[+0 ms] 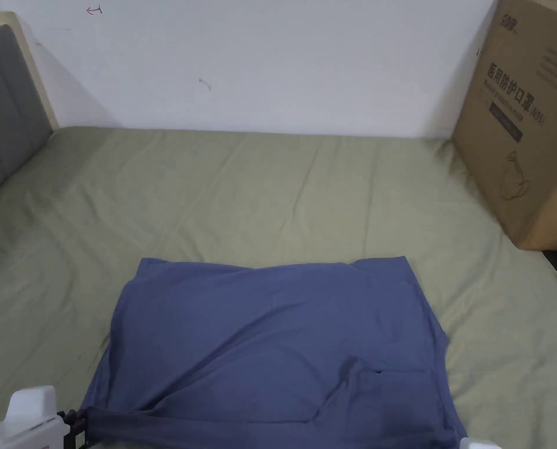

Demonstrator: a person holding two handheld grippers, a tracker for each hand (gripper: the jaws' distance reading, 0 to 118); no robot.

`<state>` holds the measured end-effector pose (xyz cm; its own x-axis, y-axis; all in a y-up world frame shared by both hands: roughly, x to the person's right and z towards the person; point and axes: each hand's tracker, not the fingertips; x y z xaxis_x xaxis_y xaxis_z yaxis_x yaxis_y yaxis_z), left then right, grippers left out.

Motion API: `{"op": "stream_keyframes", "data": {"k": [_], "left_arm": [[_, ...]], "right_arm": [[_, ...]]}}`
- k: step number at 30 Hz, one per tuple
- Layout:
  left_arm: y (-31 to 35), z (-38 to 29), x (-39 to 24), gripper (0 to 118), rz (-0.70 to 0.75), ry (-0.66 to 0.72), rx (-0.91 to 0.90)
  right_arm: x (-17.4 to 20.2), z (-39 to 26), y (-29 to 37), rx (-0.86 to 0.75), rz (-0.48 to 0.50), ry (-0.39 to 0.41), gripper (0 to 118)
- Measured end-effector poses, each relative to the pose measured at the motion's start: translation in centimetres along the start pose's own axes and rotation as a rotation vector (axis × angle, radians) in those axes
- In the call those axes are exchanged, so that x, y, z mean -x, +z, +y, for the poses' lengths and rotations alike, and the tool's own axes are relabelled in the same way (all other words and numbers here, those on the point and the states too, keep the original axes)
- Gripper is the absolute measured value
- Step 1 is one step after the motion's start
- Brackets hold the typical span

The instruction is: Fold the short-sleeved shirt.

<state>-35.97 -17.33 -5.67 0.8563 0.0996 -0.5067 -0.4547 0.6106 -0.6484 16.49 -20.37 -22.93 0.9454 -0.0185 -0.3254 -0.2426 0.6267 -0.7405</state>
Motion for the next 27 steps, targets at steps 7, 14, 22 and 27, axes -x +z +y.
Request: {"op": "stream_keyframes", "data": {"k": [7, 14, 22, 27], "left_arm": [[0.5, 4.4, -0.8, 2, -0.017, 0.013, -0.067], [-3.0, 10.4, -1.9, 2, 0.005, -0.010, -0.090], [-11.4, 13.9, -1.8, 2, 0.036, 0.010, -0.007], [-16.4, 13.7, -2.5, 2, 0.075, -0.065, 0.084]], "right_arm": [[0.0, 6.4, 3.1, -0.151, 0.042, -0.019, 4], [0.4, 13.0, -0.6, -0.177, 0.015, 0.028, 4], [0.6, 16.8, -8.3, -0.078, -0.039, 0.019, 4], [0.3, 16.7, -14.0, 0.017, -0.072, -0.009, 4]]}}
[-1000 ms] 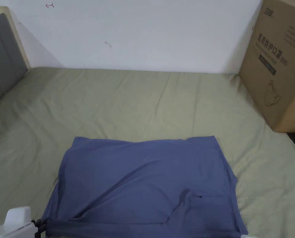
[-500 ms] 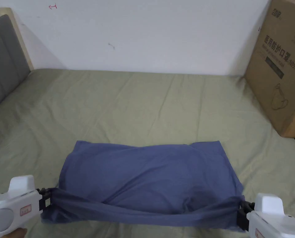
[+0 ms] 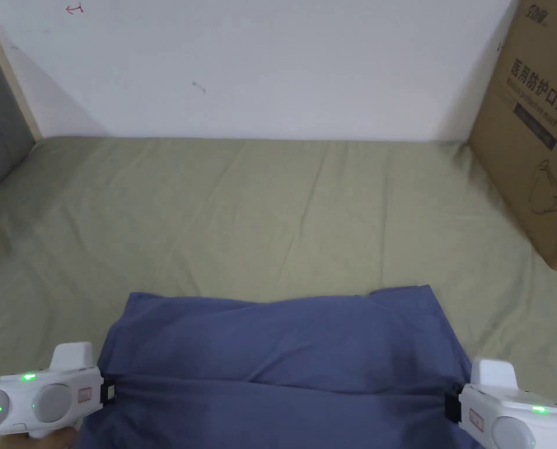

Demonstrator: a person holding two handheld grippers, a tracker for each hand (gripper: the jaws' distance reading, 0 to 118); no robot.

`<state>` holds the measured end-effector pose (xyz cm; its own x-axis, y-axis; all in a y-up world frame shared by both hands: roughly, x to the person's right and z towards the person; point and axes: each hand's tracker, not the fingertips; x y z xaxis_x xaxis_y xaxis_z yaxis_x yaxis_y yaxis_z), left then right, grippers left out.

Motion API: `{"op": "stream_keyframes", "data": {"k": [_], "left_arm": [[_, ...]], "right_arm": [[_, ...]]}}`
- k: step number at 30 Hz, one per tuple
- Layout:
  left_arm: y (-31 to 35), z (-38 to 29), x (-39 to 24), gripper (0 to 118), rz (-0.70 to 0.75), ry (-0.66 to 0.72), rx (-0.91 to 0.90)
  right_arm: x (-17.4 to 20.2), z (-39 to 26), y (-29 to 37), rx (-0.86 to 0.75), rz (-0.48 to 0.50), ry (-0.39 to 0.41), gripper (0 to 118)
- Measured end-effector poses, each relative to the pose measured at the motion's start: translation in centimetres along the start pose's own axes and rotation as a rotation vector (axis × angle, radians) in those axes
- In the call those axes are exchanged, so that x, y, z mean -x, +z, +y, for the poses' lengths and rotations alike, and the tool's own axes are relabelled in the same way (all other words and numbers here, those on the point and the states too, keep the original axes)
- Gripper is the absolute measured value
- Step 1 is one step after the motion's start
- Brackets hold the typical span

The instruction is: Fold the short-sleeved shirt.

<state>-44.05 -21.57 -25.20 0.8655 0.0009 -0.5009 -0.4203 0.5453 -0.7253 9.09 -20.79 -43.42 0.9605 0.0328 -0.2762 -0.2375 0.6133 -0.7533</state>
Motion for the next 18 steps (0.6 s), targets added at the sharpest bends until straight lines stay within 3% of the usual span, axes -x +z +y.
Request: {"op": "stream_keyframes", "data": {"k": [5, 8, 9, 10, 11, 12, 13, 14, 15, 16, 18], "left_arm": [[-2.0, -0.4, -0.5, 2, 0.015, -0.018, 0.053], [-0.7, 0.1, -0.5, 6, 0.013, -0.014, 0.060], [-0.1, 0.2, -0.4, 17, 0.010, -0.014, 0.057], [0.5, 0.3, -0.2, 26, 0.004, -0.011, 0.055], [1.4, 0.4, -0.2, 26, -0.035, 0.036, 0.031], [2.7, 0.4, -0.1, 32, -0.071, 0.065, 0.004], [3.9, 0.5, -0.1, 46, -0.078, 0.086, -0.024], [5.6, 0.7, -0.3, 68, -0.082, 0.104, -0.067], [7.4, 0.8, -0.5, 87, -0.096, 0.105, -0.113], [8.9, 0.9, -0.7, 95, -0.112, 0.094, -0.162], [12.3, 1.1, -1.4, 96, -0.119, 0.068, -0.253]], "right_arm": [[0.6, -1.7, -2.4, 0.086, -0.004, -0.066, 4], [0.6, -1.6, -1.3, 0.054, -0.011, -0.082, 6], [0.5, -1.3, -0.8, 0.057, -0.005, -0.088, 17], [0.5, -1.1, -0.3, 0.057, -0.002, -0.093, 36], [0.6, -0.8, 0.8, 0.048, -0.002, -0.096, 36], [0.0, -0.6, 1.4, -0.009, 0.012, -0.100, 44], [-0.1, -0.3, 2.4, -0.044, 0.020, -0.100, 62], [-0.1, 0.1, 4.0, -0.088, 0.028, -0.099, 83], [-0.1, 0.6, 5.9, -0.149, 0.042, -0.097, 97], [-0.1, 1.0, 7.5, -0.194, 0.054, -0.095, 97], [0.2, 1.9, 11.3, -0.284, 0.044, -0.072, 97]]}}
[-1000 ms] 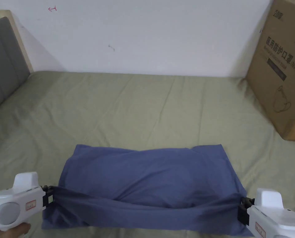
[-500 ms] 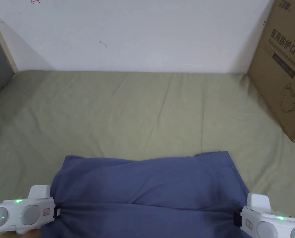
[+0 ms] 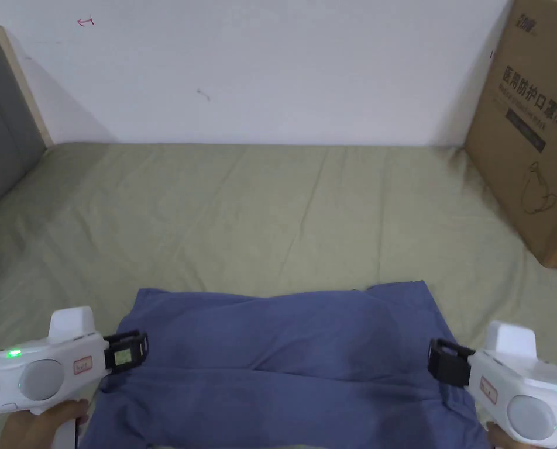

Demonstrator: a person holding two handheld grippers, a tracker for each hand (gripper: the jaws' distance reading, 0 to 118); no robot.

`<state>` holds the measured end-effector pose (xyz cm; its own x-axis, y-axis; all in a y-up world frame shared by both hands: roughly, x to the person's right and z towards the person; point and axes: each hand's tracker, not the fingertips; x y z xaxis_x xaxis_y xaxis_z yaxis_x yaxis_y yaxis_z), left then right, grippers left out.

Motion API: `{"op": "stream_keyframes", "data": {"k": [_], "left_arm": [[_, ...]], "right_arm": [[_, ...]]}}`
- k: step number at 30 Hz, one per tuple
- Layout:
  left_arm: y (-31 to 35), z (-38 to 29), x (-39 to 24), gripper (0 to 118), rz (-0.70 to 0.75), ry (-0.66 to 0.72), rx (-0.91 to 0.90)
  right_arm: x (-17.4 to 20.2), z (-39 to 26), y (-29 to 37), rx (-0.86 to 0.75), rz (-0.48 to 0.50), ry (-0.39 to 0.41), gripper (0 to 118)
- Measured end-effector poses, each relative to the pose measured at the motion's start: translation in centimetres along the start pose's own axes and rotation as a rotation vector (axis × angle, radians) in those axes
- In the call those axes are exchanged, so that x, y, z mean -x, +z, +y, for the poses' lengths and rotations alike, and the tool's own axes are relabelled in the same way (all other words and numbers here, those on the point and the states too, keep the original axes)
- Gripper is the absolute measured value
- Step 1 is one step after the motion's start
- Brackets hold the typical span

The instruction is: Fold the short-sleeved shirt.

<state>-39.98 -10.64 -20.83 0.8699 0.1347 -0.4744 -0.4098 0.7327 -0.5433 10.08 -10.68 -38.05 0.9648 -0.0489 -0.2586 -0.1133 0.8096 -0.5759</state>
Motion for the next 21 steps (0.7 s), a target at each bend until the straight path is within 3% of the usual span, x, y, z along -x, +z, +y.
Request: {"op": "stream_keyframes", "data": {"k": [7, 11, 13, 14, 15, 16, 17, 21], "left_arm": [[9.3, 1.1, -4.2, 95, -0.035, -0.093, -0.261], [12.6, -0.3, -6.3, 79, 0.000, -0.107, -0.423], [13.4, -1.2, -6.9, 58, 0.017, -0.123, -0.477], [13.9, -1.7, -7.2, 41, 0.021, -0.133, -0.510], [14.3, -2.2, -7.6, 14, 0.025, -0.135, -0.532], [14.5, -2.6, -7.8, 3, 0.015, -0.132, -0.536], [14.9, -2.9, -7.8, 0, -0.012, -0.132, -0.539], [15.2, -3.5, -7.8, 0, -0.047, -0.119, -0.532]], "right_arm": [[2.7, 3.5, 11.2, -0.331, 0.026, 0.095, 97], [3.9, 3.4, 15.2, -0.446, -0.005, 0.134, 93], [4.3, 2.9, 16.4, -0.474, -0.019, 0.152, 80], [4.5, 2.6, 16.8, -0.493, -0.032, 0.161, 69], [4.6, 2.2, 17.2, -0.493, -0.038, 0.149, 43], [4.7, 2.0, 17.5, -0.497, -0.030, 0.145, 17], [4.6, 1.8, 17.7, -0.499, -0.022, 0.145, 0], [4.1, 1.4, 18.1, -0.489, 0.014, 0.125, 0]]}}
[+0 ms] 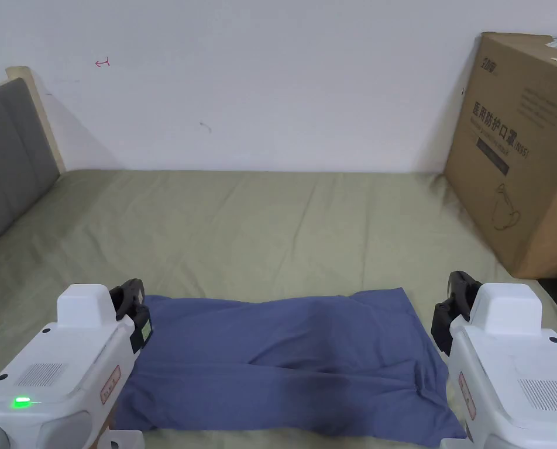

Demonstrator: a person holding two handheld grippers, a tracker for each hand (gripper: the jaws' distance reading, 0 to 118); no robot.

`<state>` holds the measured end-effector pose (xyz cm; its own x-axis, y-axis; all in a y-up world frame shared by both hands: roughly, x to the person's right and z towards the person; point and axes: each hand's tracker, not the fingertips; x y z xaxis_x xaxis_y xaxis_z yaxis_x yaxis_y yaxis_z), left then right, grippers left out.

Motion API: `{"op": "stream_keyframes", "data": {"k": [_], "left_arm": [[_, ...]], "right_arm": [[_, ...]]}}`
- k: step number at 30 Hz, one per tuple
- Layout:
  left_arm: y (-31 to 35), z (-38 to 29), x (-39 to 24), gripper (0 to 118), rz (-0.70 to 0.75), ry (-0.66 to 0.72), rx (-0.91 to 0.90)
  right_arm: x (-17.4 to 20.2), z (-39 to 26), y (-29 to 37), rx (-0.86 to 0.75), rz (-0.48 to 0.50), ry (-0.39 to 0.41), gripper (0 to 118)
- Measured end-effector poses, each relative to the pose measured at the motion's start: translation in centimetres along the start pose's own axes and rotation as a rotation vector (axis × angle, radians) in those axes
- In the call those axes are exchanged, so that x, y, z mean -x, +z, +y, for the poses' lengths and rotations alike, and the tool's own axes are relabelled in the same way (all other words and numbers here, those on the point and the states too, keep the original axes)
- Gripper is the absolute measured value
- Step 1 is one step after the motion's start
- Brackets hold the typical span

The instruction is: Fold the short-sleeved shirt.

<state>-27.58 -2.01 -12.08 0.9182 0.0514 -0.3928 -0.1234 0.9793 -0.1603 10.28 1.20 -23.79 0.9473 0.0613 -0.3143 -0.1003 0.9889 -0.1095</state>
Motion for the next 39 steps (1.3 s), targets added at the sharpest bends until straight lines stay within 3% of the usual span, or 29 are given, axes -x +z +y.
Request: {"op": "stream_keyframes", "data": {"k": [4, 12, 13, 14, 16, 17, 18, 19, 23, 27, 30, 36, 37, 38, 39], "left_arm": [[-0.9, -0.4, 0.5, 0, -0.005, -0.024, 0.063], [-6.4, -4.8, 6.7, 0, 0.025, 0.116, 0.420], [-6.9, -5.6, 7.4, 4, 0.045, 0.140, 0.449], [-7.5, -6.5, 8.2, 14, 0.080, 0.157, 0.493], [-8.4, -8.6, 9.7, 66, 0.108, 0.206, 0.592], [-8.9, -9.6, 10.3, 84, 0.118, 0.234, 0.643], [-9.2, -10.6, 10.9, 96, 0.135, 0.259, 0.678], [-9.3, -11.4, 11.2, 98, 0.149, 0.277, 0.696], [-10.6, -14.4, 11.6, 94, 0.182, 0.224, 0.794], [-11.9, -16.5, 10.9, 59, 0.165, 0.141, 0.821], [-12.8, -17.5, 10.5, 12, 0.140, 0.146, 0.872], [-11.5, -16.1, 10.0, 7, 0.096, 0.155, 0.822], [-11.3, -15.7, 10.0, 7, 0.096, 0.148, 0.809], [-11.0, -15.1, 10.0, 7, 0.086, 0.144, 0.792], [-10.7, -14.6, 10.1, 7, 0.080, 0.141, 0.782]], "right_arm": [[-0.2, -0.2, -0.5, 0.007, -0.012, 0.013, 0], [-0.5, -1.2, -2.6, 0.060, -0.013, 0.014, 0], [-0.5, -1.4, -2.8, 0.068, -0.014, 0.013, 0], [-0.5, -1.6, -3.2, 0.078, -0.015, 0.012, 0], [-0.7, -2.1, -3.9, 0.100, -0.017, 0.001, 0], [-0.7, -2.4, -4.2, 0.114, -0.016, -0.006, 0], [-0.7, -2.7, -4.6, 0.126, -0.018, -0.008, 0], [-0.8, -2.9, -4.9, 0.137, -0.020, -0.008, 0], [-0.9, -4.2, -5.8, 0.185, -0.026, -0.012, 0], [-1.1, -5.5, -6.4, 0.230, -0.037, -0.008, 0], [-1.8, -6.6, -6.7, 0.267, -0.051, -0.016, 0], [-4.0, -10.5, -8.3, 0.445, -0.095, -0.044, 3], [-4.4, -11.5, -8.6, 0.503, -0.102, -0.039, 15], [-4.8, -12.9, -9.2, 0.568, -0.086, -0.049, 36], [-5.2, -14.3, -9.8, 0.624, -0.082, -0.062, 66]]}}
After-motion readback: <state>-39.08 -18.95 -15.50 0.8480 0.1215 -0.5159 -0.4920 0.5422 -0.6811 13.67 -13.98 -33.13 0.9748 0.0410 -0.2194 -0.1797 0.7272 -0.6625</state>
